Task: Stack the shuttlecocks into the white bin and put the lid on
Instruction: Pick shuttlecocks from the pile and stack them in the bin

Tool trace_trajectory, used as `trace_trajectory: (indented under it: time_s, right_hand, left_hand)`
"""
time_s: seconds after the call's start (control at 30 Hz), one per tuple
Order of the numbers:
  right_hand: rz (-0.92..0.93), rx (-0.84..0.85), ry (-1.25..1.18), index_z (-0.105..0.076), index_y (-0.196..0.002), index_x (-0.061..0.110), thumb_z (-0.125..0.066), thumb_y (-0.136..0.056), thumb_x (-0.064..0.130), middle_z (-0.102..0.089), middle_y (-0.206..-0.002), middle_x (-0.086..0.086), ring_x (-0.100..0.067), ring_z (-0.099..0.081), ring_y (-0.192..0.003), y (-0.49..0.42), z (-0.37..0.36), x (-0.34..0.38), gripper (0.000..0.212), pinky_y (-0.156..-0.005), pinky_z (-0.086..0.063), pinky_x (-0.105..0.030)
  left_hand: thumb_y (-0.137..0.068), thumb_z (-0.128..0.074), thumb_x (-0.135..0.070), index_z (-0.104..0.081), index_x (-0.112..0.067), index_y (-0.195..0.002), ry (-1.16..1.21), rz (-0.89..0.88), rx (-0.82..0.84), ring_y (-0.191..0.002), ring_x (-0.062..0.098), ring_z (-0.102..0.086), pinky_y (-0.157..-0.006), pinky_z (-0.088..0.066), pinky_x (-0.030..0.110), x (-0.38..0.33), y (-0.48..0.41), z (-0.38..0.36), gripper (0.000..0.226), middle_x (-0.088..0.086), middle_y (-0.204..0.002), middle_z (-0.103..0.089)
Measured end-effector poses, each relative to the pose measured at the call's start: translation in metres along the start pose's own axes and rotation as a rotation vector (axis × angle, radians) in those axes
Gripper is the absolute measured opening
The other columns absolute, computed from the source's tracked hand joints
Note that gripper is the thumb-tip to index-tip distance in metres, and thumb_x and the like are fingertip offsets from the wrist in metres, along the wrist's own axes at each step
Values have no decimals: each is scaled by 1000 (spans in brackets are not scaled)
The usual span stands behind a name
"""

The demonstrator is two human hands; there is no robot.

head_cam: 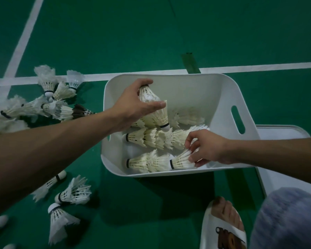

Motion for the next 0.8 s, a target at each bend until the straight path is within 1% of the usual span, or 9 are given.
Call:
trace_trajectory:
  time_s: [0.1,0.13,0.23,0.4,0.57,0.6,0.67,0.73,0.8]
  right_hand:
    - [-18,15,-65,-49,-83,7,-61,-76,-23,-50,-76,-14,-21,-56,-59,-7,-12,-2,33,-64,-60,-39]
    - [-22,13,-82,-48,-82,7,-60,-76,-25,-49,-74,-14,-21,-55,-58,-10,-16,-2,34,-65,-60,-40]
    - [-54,-1,-137,-45,-77,8,-57,-76,-27,-46,-72,-12,-21,-54,-55,-18,-28,-3,37,-63,-60,-40]
    - [-73,-45,-137,-39,-69,13,-51,-74,-29,-40,-66,-8,-20,-47,-49,-31,-40,0,44,-48,-57,-32]
    - [-57,-35,-54,-38,-69,14,-52,-73,-27,-42,-69,-8,-20,-50,-53,-34,-42,4,43,-56,-58,-33]
    - [-47,-36,-30,-39,-69,14,-53,-72,-27,-42,-69,-8,-20,-49,-55,-33,-39,4,43,-59,-58,-35]
    - [-39,-13,42,-41,-73,12,-59,-71,-25,-46,-72,-10,-20,-50,-58,-30,-36,6,41,-66,-58,-38]
    - [-44,48,135,-45,-84,10,-69,-73,-15,-56,-77,-12,-21,-55,-59,-23,-33,9,36,-63,-57,-35]
    - [-34,100,234,-45,-91,11,-76,-76,0,-65,-84,-15,-22,-62,-59,-14,-27,15,36,-58,-57,-32]
  left_hand:
    - [-66,-83,-16,-47,-21,-135,-75,-57,26,-97,8,-57,-77,-54,16,-6,-1,-5,79,-3,-117,-47]
    - [-68,-83,-16,-47,-21,-135,-103,-71,30,-97,6,-55,-77,-54,15,-8,-1,-7,77,-4,-117,-47]
    - [-68,-83,-18,-46,-23,-135,-129,-81,44,-104,15,-58,-87,-54,24,-9,-1,-12,77,-4,-116,-48]
    - [-68,-84,-19,-46,-24,-135,-149,-110,63,-99,10,-58,-78,-52,12,-10,-2,-18,77,-8,-112,-49]
    - [-70,-83,-18,-46,-22,-136,-166,-113,78,-93,-1,-53,-70,-46,2,-9,1,-18,76,-5,-118,-48]
    - [-70,-83,-18,-46,-22,-136,-165,-112,82,-94,-1,-54,-70,-47,2,-9,2,-18,75,-5,-119,-48]
    - [-71,-82,-18,-46,-23,-135,-129,-82,97,-96,9,-60,-77,-53,13,-6,4,-20,74,-4,-118,-48]
    - [-74,-79,-18,-46,-22,-135,-46,-17,120,-100,22,-63,-83,-56,26,-2,6,-22,70,-4,-117,-46]
    - [-79,-74,-18,-45,-20,-136,31,24,140,-105,18,-61,-85,-56,29,0,8,-25,63,-5,-120,-41]
Point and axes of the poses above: each hand's wrist, its own y-axis away from the middle knuckle, its own z-axis out of the back of the hand, x = y × z, the point moved 10 cm from there along -y, towards the middle knuckle
